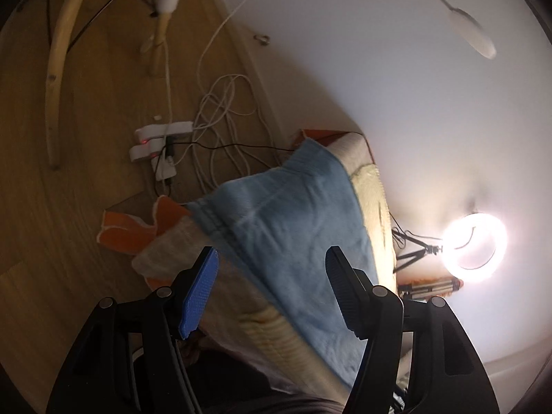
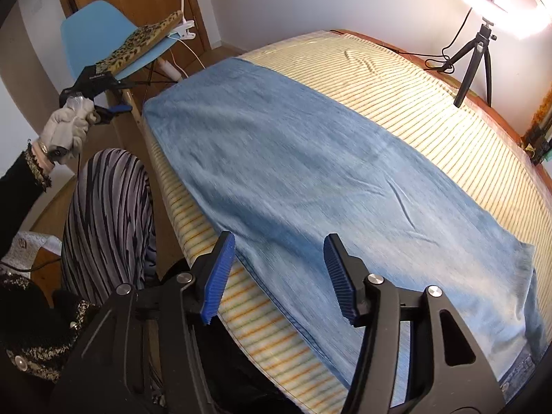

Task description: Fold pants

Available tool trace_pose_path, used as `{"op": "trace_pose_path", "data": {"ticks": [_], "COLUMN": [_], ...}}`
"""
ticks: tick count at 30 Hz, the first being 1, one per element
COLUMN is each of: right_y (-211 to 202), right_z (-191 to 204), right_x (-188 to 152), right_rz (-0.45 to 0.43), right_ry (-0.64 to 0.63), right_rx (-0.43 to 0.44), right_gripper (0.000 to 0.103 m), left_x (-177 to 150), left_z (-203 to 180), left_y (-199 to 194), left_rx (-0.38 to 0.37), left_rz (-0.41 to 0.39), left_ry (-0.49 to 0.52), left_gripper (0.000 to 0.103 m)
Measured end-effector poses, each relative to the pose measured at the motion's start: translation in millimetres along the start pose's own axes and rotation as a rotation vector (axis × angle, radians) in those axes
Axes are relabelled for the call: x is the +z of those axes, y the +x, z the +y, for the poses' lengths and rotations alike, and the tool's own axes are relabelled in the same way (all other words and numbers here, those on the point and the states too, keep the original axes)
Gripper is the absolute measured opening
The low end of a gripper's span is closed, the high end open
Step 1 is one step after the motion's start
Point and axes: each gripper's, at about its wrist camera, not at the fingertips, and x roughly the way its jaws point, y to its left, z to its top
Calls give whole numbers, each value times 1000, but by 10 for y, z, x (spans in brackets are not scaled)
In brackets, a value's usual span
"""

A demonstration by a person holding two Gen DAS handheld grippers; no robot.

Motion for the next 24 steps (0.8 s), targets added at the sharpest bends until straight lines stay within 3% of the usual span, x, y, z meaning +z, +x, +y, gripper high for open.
{"op": "trace_pose_path", "data": {"ticks": [8,15,19,24], "right_y": [53,72,90,125], "right_z": [73,45,12,18], "right_x": [84,141,158,188], "right_rz": [12,12,12,8], "right_ry": [-15,5,19,31], "right_rx": [-8,-29,-29,-24], "right_gripper": [56,56,56,56], "left_x": [53,63,70,84], "left_z": [204,191,110,148], "left_y": [156,116,96,234], "left_rx": [-24,-98,-89,-71], "left_rz": [4,-45,-71,-59], "left_ry": [-40,-46,5,-13], "left_gripper": [64,64,64,64]}}
